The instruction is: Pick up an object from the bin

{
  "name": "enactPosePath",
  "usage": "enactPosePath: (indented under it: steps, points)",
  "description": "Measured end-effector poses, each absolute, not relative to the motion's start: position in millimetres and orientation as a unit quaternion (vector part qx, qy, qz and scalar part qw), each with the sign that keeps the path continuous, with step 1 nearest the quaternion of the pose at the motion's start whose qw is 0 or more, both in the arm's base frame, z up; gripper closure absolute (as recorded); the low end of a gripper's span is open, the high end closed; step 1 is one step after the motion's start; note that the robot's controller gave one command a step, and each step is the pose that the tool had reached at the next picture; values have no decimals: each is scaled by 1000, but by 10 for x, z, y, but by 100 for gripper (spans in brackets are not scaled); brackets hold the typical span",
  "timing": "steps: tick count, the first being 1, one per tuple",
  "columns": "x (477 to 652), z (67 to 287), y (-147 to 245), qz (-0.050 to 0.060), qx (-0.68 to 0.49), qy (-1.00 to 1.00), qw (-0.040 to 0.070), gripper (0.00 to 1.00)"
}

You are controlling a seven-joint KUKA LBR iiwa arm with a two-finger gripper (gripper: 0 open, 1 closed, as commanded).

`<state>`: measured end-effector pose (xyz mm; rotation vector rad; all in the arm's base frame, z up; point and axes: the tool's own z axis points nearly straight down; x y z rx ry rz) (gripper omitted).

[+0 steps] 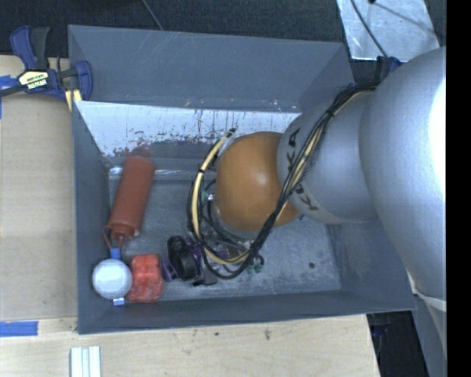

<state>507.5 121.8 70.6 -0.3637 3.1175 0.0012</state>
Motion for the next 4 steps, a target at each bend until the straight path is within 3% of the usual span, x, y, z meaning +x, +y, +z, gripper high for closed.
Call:
enactPosePath:
  steps: [1,2,3,4]
  points:
    - [5075,706,1217,0,-116,993,1,100]
    - [4933,1974,1202,0,-123,992,1,100]
    - [4932,1972,1201,0,-123,992,0,100]
    - [4985,2420,1167,0,-126,992,-3,100]
